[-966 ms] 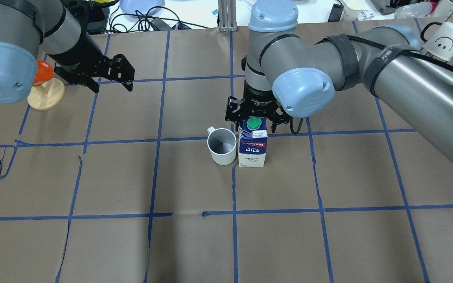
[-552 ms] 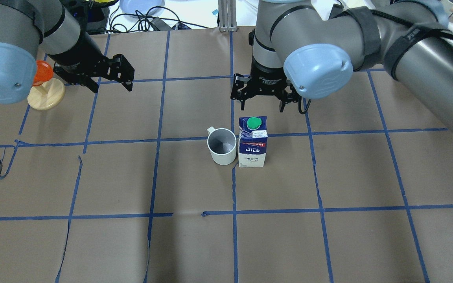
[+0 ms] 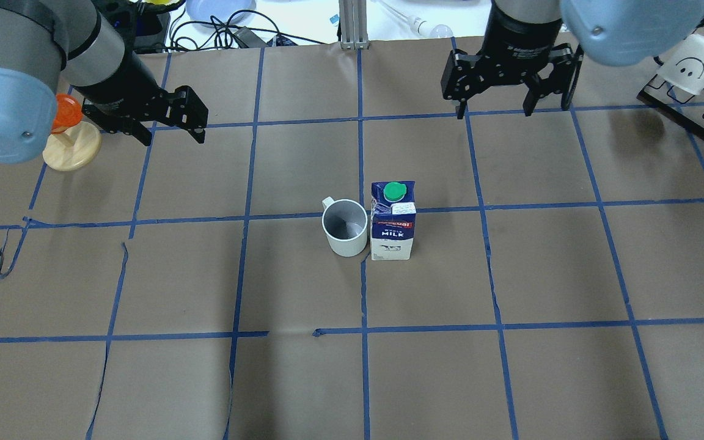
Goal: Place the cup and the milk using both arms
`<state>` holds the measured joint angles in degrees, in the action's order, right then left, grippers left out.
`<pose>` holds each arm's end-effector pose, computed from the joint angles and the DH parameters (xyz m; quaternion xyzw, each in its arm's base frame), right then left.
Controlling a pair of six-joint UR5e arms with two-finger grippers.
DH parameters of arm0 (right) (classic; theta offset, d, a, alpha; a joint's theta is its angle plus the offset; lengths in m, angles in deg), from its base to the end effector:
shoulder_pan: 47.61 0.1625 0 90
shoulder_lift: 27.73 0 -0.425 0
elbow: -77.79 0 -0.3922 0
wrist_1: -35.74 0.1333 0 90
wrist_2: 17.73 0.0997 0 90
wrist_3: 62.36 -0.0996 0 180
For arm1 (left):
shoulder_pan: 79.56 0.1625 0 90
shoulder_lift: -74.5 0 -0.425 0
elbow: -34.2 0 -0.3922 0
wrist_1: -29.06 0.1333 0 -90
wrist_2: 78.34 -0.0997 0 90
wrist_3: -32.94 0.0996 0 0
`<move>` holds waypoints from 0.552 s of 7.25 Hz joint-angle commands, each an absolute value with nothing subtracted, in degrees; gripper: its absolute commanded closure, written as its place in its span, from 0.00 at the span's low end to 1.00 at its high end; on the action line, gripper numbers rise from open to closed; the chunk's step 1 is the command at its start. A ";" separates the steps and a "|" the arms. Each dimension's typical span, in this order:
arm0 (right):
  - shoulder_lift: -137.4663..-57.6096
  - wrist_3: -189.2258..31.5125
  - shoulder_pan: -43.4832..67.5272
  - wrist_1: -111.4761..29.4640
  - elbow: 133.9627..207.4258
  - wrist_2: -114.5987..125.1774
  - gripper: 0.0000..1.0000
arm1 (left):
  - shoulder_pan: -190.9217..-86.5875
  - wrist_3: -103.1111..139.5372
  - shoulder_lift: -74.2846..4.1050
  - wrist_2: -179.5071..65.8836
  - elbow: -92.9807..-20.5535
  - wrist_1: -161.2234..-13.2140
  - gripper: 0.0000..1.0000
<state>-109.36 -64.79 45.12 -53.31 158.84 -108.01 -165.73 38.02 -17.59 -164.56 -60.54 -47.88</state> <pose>0.1590 -0.5461 0.4867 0.0026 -1.0000 -0.0031 0.0026 -0.1052 -0.5230 0.4526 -0.0127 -0.9979 0.0567 0.0286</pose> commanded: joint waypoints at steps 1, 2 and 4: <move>-112.53 -57.36 38.98 -51.10 159.08 -108.26 0.00 | -165.87 37.95 -16.64 -164.74 -60.72 -47.93 0.13; -113.50 -57.17 38.79 -50.92 160.30 -108.26 0.01 | -165.87 37.95 -16.64 -164.92 -60.55 -47.93 0.11; -115.52 -58.05 38.79 -52.05 163.73 -108.26 0.00 | -165.87 37.61 -16.02 -170.10 -60.20 -48.63 0.06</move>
<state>-114.30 -57.86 38.94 -51.29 161.78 -108.25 -165.84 37.88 -16.27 -167.99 -60.48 -48.28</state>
